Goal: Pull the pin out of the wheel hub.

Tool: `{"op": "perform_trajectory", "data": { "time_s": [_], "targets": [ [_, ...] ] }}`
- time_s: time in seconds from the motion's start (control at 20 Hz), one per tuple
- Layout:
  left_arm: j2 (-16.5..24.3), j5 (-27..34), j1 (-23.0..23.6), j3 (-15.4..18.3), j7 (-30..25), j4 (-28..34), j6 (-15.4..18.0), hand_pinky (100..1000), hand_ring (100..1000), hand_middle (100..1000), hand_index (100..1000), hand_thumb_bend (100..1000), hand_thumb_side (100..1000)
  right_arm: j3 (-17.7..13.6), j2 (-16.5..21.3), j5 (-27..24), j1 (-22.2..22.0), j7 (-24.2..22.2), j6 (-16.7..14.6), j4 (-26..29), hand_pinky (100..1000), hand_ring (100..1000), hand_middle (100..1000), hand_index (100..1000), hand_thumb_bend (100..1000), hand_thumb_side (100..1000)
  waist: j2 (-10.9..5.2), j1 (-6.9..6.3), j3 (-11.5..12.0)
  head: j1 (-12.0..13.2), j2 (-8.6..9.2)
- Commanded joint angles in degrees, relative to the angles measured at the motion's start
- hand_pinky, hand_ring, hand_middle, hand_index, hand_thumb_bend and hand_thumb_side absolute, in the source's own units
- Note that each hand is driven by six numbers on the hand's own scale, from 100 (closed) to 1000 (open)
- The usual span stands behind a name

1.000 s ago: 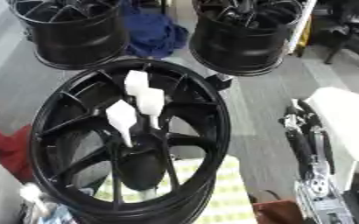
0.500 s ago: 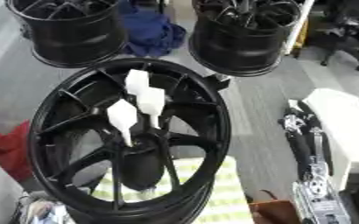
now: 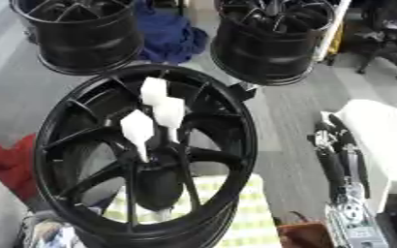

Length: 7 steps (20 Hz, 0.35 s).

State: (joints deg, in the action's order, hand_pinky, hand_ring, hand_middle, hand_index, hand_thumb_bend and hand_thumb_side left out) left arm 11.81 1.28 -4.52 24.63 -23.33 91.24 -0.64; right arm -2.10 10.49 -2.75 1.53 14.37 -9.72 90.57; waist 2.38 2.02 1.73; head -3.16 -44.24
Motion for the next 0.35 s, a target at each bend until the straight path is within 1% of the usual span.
{"op": "perform_trajectory", "data": {
  "time_s": [0.05,0.2,0.35],
  "targets": [
    [-0.36,-1.09,-0.01,-1.69,3.27,5.01,-2.91,671,1000,701,809,100,758,-0.01,0.89,-0.06,0.77,-0.28,-0.03,0.80,777,676,749,921,100,623,-0.40,-0.19,0.03,0.32,0.12],
    [-0.69,-1.35,0.09,-3.19,6.39,7.19,-5.21,672,1000,701,810,100,757,-0.02,0.89,-0.05,0.75,-0.32,-0.02,0.81,777,676,749,921,100,623,-0.35,-0.17,-0.08,0.58,0.12],
    [-0.78,-1.17,0.14,-4.84,9.69,8.16,-6.08,672,1000,702,810,100,758,0.08,0.89,-0.08,0.82,-0.47,-0.04,0.83,777,676,749,922,100,623,-0.32,-0.19,-0.15,0.75,0.12]
  ]
}}
